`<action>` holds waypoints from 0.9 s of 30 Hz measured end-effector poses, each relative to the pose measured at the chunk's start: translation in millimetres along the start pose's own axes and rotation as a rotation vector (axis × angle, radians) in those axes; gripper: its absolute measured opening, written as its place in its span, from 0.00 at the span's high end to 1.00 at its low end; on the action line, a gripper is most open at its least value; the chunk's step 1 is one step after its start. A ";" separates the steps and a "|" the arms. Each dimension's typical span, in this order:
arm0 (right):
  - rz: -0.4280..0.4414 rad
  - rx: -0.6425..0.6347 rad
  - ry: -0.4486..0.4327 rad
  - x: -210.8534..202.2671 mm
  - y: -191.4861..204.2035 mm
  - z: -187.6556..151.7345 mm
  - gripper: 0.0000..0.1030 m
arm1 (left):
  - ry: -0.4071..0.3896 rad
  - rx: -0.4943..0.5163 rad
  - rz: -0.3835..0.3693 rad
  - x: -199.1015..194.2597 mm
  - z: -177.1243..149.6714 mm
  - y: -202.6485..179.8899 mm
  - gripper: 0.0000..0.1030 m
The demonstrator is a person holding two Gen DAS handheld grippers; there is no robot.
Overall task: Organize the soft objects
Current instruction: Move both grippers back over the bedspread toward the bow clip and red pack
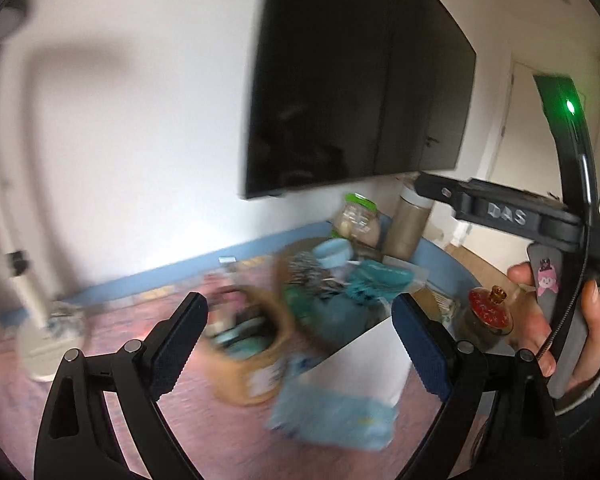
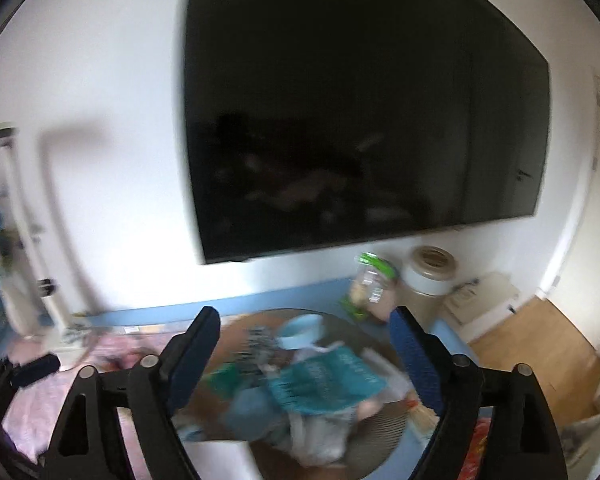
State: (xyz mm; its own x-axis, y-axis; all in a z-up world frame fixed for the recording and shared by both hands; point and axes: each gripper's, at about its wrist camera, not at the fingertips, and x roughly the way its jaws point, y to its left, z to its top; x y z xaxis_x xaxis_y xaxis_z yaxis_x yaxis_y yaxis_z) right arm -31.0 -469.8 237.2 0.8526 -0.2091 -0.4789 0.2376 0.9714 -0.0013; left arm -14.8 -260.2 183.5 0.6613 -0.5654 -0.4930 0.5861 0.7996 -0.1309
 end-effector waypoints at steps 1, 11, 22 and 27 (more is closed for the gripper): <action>0.043 -0.013 -0.015 -11.7 13.7 -1.6 0.13 | -0.011 -0.007 0.024 -15.5 -2.0 11.4 0.09; 0.376 -0.114 0.002 -45.4 135.7 -40.6 0.05 | -0.051 -0.136 0.412 -134.7 -45.1 144.8 0.03; 0.397 -0.236 0.330 66.7 251.0 -201.7 0.00 | 0.211 -0.229 0.478 -49.7 -166.6 213.2 0.02; 0.349 -0.228 0.416 93.9 251.8 -221.3 0.00 | 0.300 -0.251 0.481 -28.4 -186.7 221.3 0.02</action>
State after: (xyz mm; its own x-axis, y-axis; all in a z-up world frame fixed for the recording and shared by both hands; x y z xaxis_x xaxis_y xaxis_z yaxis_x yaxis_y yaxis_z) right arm 5.9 -219.8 -2.3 0.5971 0.1442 -0.7891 -0.1692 0.9842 0.0518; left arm 8.7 -29.3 8.0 0.6424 -0.0776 -0.7624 0.1028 0.9946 -0.0147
